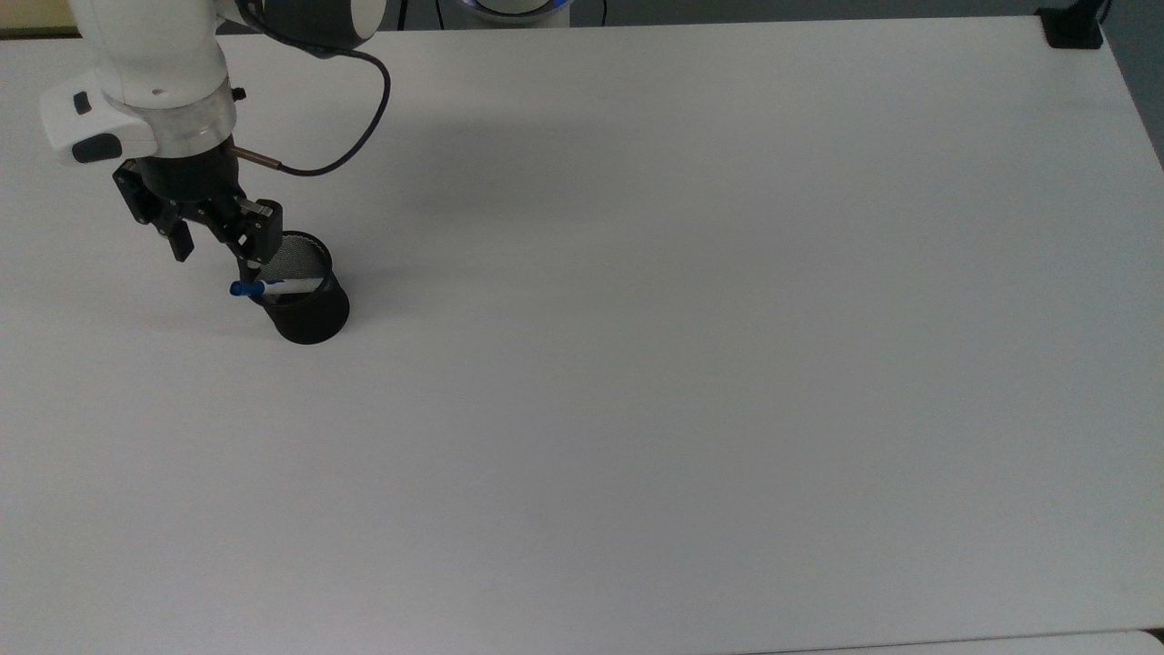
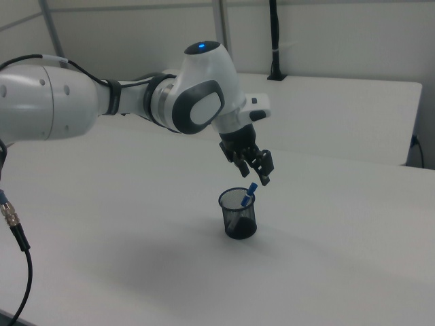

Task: Remove the marker
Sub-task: 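Lower the gripper and close it on the blue-capped marker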

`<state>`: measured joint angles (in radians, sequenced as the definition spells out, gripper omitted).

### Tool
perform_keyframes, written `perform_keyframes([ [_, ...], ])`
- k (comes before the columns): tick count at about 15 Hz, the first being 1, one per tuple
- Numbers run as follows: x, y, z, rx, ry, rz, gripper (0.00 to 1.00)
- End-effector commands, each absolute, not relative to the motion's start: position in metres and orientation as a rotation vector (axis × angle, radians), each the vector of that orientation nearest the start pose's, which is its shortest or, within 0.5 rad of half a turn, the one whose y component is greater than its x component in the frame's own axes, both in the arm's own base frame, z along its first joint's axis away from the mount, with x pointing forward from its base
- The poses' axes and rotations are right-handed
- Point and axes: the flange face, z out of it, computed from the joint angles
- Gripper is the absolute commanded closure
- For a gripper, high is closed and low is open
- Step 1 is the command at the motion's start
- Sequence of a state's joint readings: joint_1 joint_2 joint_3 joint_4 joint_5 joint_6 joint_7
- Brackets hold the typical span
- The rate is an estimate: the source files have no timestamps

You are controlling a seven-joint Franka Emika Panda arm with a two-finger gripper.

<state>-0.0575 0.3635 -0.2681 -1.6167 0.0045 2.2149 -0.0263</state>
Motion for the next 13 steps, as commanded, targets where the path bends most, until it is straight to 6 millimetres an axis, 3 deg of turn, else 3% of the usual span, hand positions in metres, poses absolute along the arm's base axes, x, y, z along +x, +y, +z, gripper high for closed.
perform_keyframes([
  [1,0.661,-0.202,0.437,-3.174,0.487,-0.392,0.33],
  [3,0.663,-0.199,0.429,-3.173,0.482,-0.376,0.36],
  [13,0.665,-0.195,0.425,-3.179,0.456,-0.371,0.64],
])
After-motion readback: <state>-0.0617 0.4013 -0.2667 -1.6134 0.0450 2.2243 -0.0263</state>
